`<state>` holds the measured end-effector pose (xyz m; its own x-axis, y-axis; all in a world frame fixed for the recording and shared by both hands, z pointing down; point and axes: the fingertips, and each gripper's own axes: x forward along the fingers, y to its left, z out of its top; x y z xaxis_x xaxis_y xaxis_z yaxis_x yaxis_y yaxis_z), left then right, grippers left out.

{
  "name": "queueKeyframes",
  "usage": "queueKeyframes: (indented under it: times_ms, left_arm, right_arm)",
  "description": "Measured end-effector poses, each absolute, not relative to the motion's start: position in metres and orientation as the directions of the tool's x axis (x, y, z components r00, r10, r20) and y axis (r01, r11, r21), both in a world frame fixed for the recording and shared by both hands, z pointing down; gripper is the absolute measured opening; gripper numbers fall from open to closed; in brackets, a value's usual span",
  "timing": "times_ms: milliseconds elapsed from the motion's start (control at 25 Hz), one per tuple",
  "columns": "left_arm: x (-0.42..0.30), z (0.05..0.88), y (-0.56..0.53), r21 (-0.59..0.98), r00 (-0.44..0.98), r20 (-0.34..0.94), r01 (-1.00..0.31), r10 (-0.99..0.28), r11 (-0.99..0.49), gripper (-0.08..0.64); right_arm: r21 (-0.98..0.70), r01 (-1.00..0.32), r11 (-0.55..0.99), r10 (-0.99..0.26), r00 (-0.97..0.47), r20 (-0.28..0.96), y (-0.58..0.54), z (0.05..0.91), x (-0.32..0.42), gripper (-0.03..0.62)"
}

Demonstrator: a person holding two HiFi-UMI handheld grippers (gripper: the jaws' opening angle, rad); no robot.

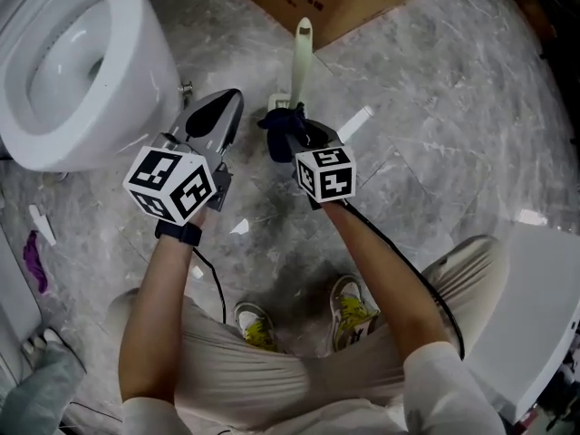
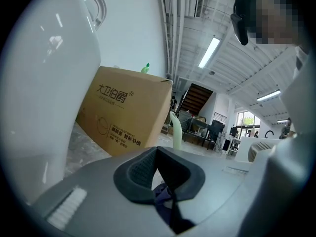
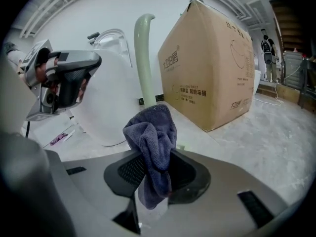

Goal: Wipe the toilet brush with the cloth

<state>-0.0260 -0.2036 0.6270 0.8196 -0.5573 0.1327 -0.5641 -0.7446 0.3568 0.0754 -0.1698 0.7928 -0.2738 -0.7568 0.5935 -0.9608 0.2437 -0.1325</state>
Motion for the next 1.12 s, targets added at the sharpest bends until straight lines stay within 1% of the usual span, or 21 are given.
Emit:
queueKeyframes:
  times_ms: [240,640,800,920,1120]
  left_arm:
    - [-0.030,0.632,-0.195,0.332,0.822,0.154,-0.566,-0.549,-0.755,-0.002]
    - [-0.036,0.635,-0.188,0.331,0.817,0.178,-0.575,-0.549,-0.748,-0.002]
    - [-0.036,0.633,-0.184,0.323,0.820,0.176,-0.570,-0.544,-0.755,-0.002]
    - [-0.038,0.635,-0.183,0.318,0.819,0.182,-0.573,-0.544,-0.755,-0.002]
    - [-0.038,0.631,-0.188,0.345,0.816,0.163,-0.574,-0.555,-0.743,-0.002]
  right_arm:
    - [-0.130,-0.967,0.218,-0.746,-0.251,0.617,-0.168,0.815,0.075,0.115]
    - [-0.086,-0.958,0.273,-0.696,-0.258,0.670,-0.163,0.843,0.063,0.115]
    - [-0.080,-0.959,0.271,-0.676,-0.249,0.693,-0.159,0.853,0.065,0.115]
    - [-0.033,-0.973,0.230,-0.703,-0.190,0.686,-0.160,0.850,0.076,0.115]
    - [0.040,-0.997,0.060,-0.794,-0.023,0.607,-0.166,0.824,0.110,0.115]
